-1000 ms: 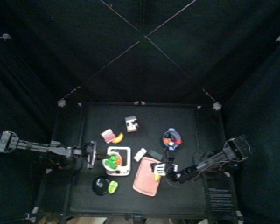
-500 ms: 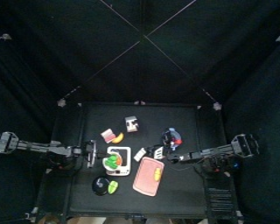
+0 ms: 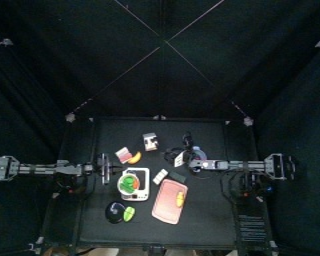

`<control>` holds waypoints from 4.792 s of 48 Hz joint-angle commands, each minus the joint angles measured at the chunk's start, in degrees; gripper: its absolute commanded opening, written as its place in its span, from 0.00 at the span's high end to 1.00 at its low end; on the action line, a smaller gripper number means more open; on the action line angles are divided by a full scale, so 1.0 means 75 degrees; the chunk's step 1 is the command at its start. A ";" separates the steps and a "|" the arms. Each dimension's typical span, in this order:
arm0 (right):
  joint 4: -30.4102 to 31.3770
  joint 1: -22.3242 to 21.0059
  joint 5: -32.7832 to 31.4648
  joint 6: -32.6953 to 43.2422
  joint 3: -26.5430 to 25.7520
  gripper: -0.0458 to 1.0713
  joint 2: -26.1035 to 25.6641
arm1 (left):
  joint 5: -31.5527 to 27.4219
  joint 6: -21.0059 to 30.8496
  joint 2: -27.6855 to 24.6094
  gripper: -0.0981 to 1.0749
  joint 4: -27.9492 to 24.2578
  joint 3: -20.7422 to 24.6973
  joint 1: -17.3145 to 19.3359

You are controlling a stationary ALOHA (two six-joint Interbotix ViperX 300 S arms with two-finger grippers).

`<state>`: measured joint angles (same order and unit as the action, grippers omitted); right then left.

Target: Grab cleaver

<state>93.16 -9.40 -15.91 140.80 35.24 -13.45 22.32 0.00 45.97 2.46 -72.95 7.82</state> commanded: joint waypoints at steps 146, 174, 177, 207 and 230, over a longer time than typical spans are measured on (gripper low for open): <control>0.0797 -0.1734 0.2766 0.0152 -0.3141 0.13 0.2344 | -0.0398 0.0000 0.0129 0.45 0.0457 -0.0223 0.0879; 0.0902 -0.0961 0.2098 0.0070 -0.3188 0.13 0.2391 | -0.0410 0.0000 0.0129 0.45 0.0457 -0.0223 0.0879; 0.0832 -0.0961 0.2086 0.0070 -0.3129 0.13 0.2391 | -0.0410 0.0000 0.0129 0.45 0.0457 -0.0223 0.0879; 0.0750 -0.1113 0.1688 0.0059 -0.3082 0.15 0.2590 | -0.0410 -0.0012 0.0129 0.45 0.0457 -0.0258 0.0891; 0.1312 -0.0363 0.2895 -0.0785 -0.3832 0.15 0.2648 | -0.0410 0.0000 0.0141 0.45 0.0457 -0.0281 0.0879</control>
<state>103.80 -14.50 6.59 136.85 9.40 8.53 19.07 0.00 47.02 5.89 -75.76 14.24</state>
